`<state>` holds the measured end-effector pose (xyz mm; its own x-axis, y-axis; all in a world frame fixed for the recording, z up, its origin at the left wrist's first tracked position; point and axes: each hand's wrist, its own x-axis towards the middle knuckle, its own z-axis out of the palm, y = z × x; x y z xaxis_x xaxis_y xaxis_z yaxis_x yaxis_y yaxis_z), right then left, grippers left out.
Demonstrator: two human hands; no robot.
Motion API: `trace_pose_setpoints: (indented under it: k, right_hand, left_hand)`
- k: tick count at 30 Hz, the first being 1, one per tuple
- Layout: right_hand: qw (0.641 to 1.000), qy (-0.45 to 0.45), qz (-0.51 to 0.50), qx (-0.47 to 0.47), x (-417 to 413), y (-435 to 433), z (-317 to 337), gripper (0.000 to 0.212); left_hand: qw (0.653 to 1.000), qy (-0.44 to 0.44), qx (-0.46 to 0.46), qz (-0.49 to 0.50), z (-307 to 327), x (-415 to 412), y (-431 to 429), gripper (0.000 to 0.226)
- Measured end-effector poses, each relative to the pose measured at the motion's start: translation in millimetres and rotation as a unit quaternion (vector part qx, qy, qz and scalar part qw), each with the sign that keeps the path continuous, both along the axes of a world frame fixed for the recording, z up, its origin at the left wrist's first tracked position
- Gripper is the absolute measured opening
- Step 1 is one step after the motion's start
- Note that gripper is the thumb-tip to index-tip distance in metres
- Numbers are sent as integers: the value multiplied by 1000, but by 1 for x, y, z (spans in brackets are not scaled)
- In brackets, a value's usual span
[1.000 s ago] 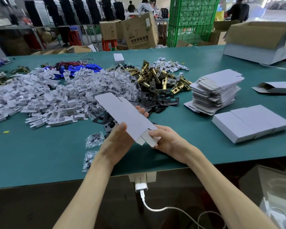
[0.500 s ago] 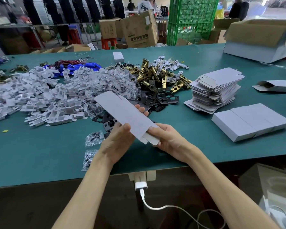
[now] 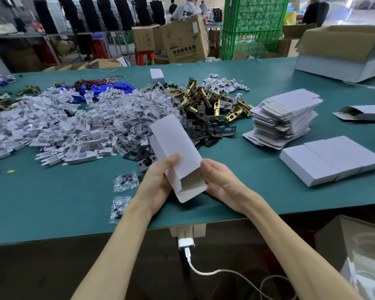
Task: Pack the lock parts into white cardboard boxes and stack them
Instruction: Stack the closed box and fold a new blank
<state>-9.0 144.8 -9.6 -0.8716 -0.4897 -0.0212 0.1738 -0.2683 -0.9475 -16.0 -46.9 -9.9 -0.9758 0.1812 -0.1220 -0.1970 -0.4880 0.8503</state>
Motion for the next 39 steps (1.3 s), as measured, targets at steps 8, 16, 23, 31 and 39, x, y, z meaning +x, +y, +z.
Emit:
trace_pose_setpoints:
  k: [8,16,23,31,39]
  right_hand:
    - [994,-5,-99,40,-2,-4,-5,26]
    - [990,25,-123,69,1,-3,-5,36]
    - [983,53,-147,100,4,-4,-2,36]
    - [973,93,-176,121,6,-8,1,62]
    - [968,93,-206,107,5,-4,-4,54]
  left_hand:
    - [998,15,-55,35,-2,2,10,40]
    - [998,-13,-43,43,-3,-3,5,31]
    - [998,15,-64,0,-4,1,9,35]
    - [999,23,-45,12,-4,-2,8,35]
    - [995,50,-74,41,-7,0,12,40]
